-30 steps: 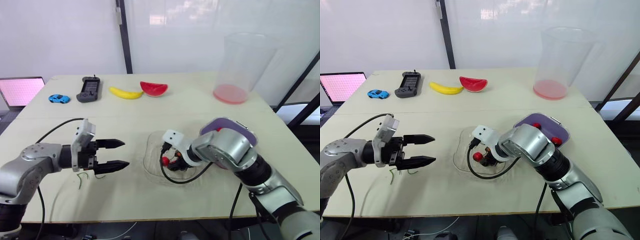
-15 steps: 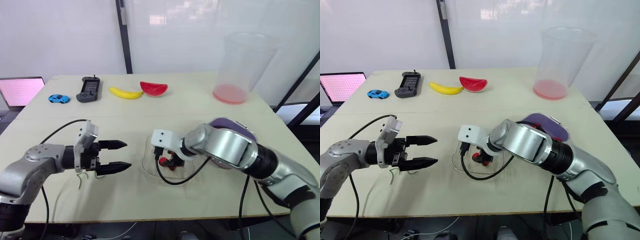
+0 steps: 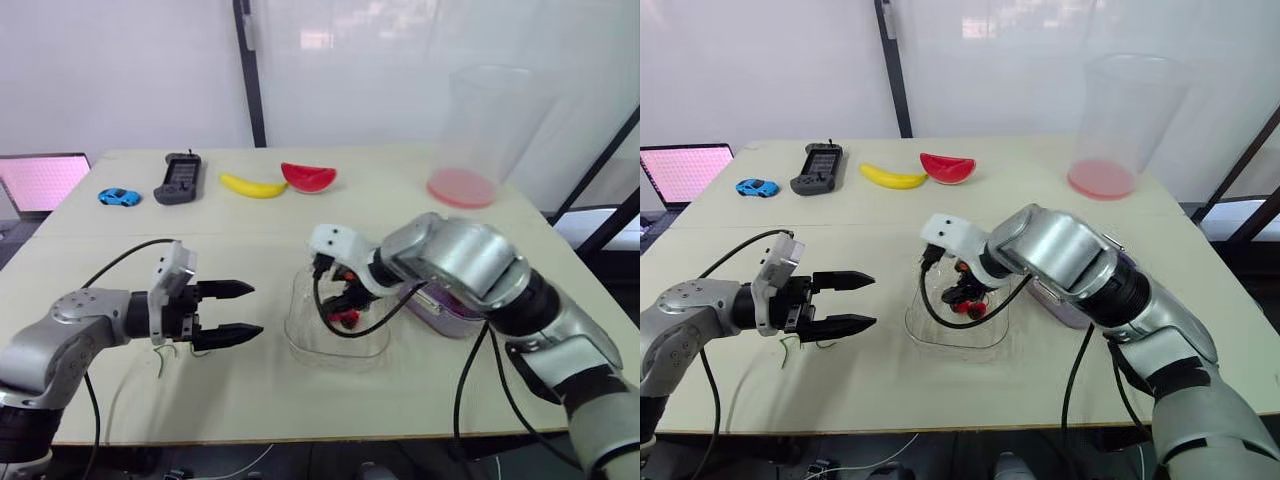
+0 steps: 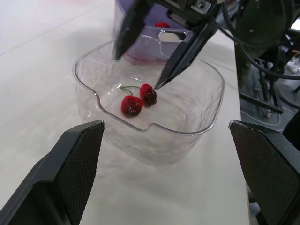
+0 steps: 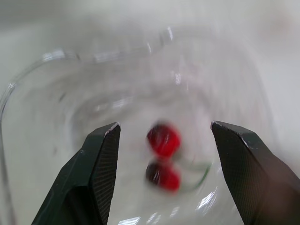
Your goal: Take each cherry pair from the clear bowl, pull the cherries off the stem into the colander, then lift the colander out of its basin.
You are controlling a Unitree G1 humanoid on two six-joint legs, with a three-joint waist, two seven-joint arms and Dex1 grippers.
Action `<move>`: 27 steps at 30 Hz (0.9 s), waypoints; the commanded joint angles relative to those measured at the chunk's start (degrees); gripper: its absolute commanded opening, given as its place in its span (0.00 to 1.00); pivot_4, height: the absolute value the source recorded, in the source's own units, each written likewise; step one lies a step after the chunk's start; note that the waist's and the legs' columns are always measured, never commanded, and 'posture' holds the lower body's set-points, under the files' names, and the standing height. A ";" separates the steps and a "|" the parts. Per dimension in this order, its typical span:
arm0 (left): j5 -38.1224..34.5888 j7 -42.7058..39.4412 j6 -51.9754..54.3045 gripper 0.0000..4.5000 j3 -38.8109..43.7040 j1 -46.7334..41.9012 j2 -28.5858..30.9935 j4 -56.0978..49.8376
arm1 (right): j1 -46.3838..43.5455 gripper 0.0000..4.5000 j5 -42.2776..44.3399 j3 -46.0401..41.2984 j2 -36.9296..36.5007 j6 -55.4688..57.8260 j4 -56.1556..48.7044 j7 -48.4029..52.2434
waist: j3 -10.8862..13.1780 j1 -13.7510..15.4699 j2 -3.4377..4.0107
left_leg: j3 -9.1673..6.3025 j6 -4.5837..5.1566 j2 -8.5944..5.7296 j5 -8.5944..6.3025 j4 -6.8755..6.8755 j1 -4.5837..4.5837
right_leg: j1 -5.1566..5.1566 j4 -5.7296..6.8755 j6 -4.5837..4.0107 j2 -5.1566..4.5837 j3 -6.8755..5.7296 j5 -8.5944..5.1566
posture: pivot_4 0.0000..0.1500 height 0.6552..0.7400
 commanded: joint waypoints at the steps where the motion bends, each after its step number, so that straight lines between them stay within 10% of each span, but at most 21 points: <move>1: -0.98 -0.93 -1.35 1.00 1.19 -1.07 -0.25 -0.70 | 2.68 0.71 4.04 -2.24 0.05 1.22 -1.37 -5.98 | -0.01 -0.15 -0.01 | 0.00 0.00 0.00 0.00 0.00 0.00 | 0.01 -0.01 0.00 0.01 0.00 0.00 | 1.00 0.98; 14: 1.43 -3.54 -5.43 1.00 0.46 -1.63 -0.26 -0.24 | 7.14 0.71 12.37 -0.74 1.12 1.22 -0.38 -22.31 | 0.00 -0.20 0.00 | 0.00 0.00 0.02 0.00 -0.01 0.00 | -0.02 0.00 0.00 0.04 0.01 0.00 | 1.00 0.98; 18: 1.72 -3.31 -5.69 1.00 0.60 -1.79 -0.40 -0.28 | 7.23 0.44 14.55 0.15 1.02 1.22 -0.16 -24.52 | 0.00 -0.23 0.00 | 0.00 0.01 0.02 0.00 -0.01 0.00 | -0.02 0.00 0.00 0.04 0.02 0.00 | 1.00 0.98; 27: 1.66 -2.63 -5.54 1.00 0.64 -2.53 -0.72 -0.12 | 6.29 0.44 17.16 0.90 0.70 1.22 0.23 -27.02 | 0.00 -0.24 0.00 | 0.00 0.01 0.02 0.00 -0.01 0.00 | -0.02 0.00 0.00 0.04 0.02 0.00 | 1.00 0.98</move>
